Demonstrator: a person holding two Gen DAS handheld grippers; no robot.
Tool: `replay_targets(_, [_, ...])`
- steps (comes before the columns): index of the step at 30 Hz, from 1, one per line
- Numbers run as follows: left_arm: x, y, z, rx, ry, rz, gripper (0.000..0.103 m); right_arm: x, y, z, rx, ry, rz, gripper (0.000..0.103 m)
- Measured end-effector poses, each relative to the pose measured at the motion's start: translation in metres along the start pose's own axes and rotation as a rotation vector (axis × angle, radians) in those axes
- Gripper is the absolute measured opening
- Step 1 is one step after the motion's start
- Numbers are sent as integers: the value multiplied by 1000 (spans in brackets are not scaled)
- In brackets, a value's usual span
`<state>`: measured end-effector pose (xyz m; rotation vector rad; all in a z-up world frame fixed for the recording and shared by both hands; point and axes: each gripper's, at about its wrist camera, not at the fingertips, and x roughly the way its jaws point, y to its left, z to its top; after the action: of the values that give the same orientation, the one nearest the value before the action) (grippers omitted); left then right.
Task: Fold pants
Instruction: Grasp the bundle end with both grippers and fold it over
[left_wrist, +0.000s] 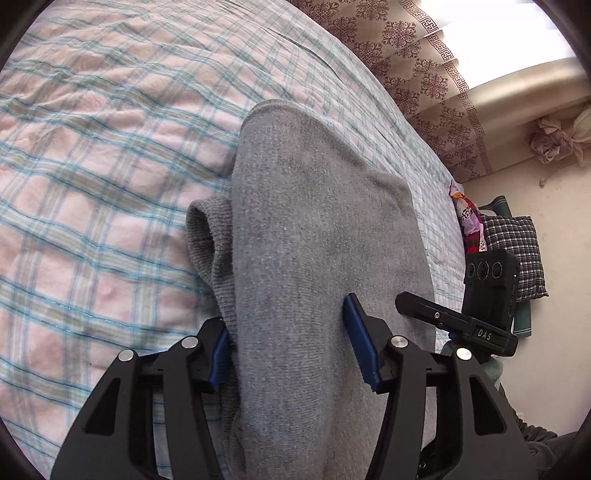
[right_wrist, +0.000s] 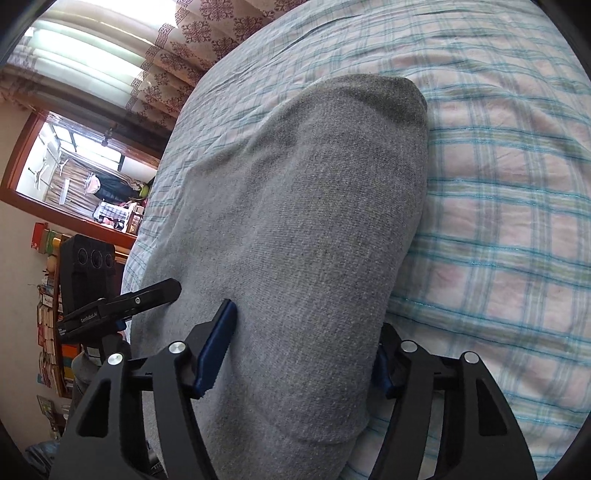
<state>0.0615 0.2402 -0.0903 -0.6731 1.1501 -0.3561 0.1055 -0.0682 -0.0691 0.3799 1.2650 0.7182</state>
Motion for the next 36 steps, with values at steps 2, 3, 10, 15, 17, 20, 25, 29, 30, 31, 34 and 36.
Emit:
replay_targets(2, [-2,0,-1,4,-5,-3,53,-6,6,1,-25,-15,-2,43])
replay_targets(3, [-3,0,0,1,-8,-4,52,-9,10,1,-41,-24,-5,39])
replay_targets(10, [-22,-9,0,8,-45,-14,42,-38,39,11,-131,-97,6,33])
replay_targets(15, [-29,-36,11,49,-77,-31,37,-75,48,28,-188,-182,-15,33])
replay_targets(17, [-26,-50,18,67,-79,-46,36,-91,44,35,-192,-211,-24,32])
replay_targets(20, [-15,-75,31,100,-80,-62,36,-114,34,42,-190,-255,-52,32])
replay_targets(25, [18,-121,52,156,-56,-91,35,-152,-1,54,-147,-330,-95,31])
replay_targets(29, [52,-165,70,208,-19,-110,35,-185,-34,61,-108,-383,-134,31])
replay_targets(30, [62,-178,74,220,-10,-113,35,-194,-45,63,-97,-393,-144,31])
replay_targets(31, [72,-189,78,232,1,-117,35,-202,-55,66,-88,-403,-154,31])
replay_targets(34, [102,-219,90,258,32,-129,35,-222,-84,72,-56,-426,-184,31])
replay_targets(36, [122,-236,95,275,53,-134,35,-232,-102,77,-40,-434,-199,31])
